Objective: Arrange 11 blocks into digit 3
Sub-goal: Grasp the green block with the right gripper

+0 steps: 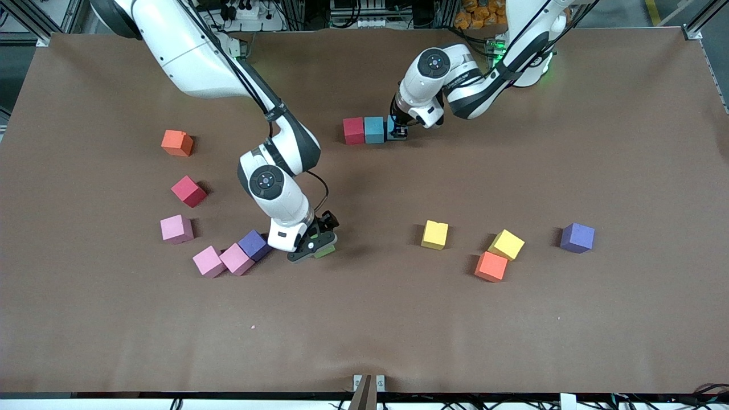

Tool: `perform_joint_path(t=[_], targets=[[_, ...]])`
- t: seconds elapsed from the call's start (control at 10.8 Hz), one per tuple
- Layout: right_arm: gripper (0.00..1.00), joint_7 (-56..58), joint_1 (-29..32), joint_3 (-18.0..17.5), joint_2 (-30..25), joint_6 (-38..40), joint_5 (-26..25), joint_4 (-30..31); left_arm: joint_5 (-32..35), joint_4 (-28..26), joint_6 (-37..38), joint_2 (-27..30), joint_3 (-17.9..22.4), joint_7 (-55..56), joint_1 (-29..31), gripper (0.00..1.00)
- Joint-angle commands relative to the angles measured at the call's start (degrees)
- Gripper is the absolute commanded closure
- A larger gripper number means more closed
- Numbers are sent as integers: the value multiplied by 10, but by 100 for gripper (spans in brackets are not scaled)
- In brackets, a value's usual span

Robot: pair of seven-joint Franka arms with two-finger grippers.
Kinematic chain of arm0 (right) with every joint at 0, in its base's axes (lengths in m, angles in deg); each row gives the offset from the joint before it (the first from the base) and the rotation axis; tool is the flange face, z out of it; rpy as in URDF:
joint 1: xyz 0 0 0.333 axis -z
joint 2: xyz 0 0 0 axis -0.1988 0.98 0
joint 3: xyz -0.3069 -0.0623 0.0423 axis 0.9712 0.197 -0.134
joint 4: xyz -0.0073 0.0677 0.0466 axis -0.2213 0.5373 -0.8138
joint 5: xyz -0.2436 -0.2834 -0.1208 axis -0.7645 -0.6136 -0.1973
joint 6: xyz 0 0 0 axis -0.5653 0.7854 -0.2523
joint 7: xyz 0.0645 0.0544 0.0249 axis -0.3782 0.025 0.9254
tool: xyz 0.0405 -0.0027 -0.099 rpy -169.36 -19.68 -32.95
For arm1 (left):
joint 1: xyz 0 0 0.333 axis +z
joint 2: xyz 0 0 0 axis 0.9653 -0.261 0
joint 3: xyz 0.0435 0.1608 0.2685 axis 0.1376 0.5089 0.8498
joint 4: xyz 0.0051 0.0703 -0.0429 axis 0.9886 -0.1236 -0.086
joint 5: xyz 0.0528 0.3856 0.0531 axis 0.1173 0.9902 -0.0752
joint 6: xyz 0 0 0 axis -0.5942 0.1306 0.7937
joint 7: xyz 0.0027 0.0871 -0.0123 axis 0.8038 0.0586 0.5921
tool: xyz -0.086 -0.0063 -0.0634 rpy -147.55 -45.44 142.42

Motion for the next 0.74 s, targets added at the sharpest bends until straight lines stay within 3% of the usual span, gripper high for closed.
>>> perform_joint_path(t=[0.0, 0.28, 0.37, 0.46, 0.65], targets=[[0, -15, -12, 7, 21, 7, 2, -27, 10, 1, -8, 1, 8, 18, -9, 56], [0, -17, -12, 7, 30, 6, 2, -27, 10, 6, -12, 0, 35, 18, -37, 55], [5, -16, -12, 7, 30, 6, 2, -27, 10, 6, -13, 0, 37, 18, -39, 54], [30, -17, -12, 7, 30, 6, 2, -27, 10, 9, -13, -1, 39, 18, -44, 54], [61, -19, -17, 16, 23, 7, 9, -26, 10, 18, -13, -7, 61, 18, -69, 54]])
